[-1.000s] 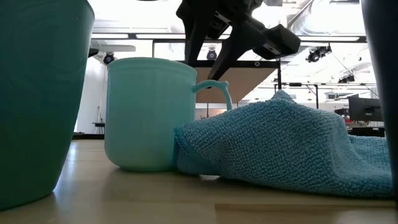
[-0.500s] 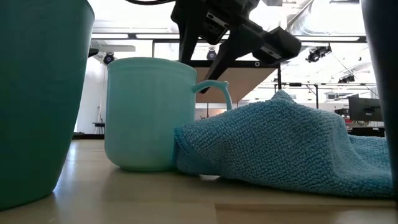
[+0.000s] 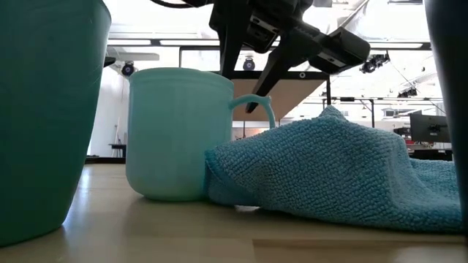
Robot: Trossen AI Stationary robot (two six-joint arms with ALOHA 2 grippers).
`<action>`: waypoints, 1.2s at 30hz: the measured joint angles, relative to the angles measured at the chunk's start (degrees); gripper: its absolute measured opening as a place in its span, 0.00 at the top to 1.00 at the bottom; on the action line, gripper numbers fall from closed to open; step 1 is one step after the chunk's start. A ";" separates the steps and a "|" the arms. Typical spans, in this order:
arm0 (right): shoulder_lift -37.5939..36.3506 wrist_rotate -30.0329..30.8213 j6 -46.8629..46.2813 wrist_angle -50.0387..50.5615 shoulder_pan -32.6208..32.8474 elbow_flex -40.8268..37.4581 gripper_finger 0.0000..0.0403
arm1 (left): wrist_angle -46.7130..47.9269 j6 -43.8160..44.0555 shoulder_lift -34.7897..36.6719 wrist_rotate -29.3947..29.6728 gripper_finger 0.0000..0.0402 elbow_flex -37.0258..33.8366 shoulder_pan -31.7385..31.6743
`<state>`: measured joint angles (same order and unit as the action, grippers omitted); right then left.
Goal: Stack small to large cups/mugs on shelf
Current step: Put the blue mug on the shelf
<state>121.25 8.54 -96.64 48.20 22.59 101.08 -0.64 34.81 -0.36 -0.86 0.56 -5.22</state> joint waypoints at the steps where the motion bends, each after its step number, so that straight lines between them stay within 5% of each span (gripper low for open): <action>1: 0.04 0.02 0.00 -0.04 0.00 0.00 0.72 | 0.00 0.04 0.00 0.00 0.66 0.00 -0.02; 8: 0.04 0.19 0.52 -0.06 -0.17 0.02 0.77 | 0.00 0.06 0.00 0.00 0.66 0.00 -0.02; 15: 0.06 0.17 2.86 -1.94 -0.20 0.00 0.98 | 0.00 0.06 0.00 0.02 0.66 0.00 0.00; 27: 0.11 0.35 4.09 -1.31 -0.20 1.90 1.00 | -0.02 0.04 0.00 0.00 0.66 0.00 -0.02; 36: 0.11 0.35 4.12 9.75 -0.07 9.81 1.00 | -0.02 0.02 0.02 0.02 0.66 0.00 -0.02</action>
<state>121.36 8.88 -92.52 57.95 22.52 110.88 -0.67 34.83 -0.34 -0.84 0.56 -5.23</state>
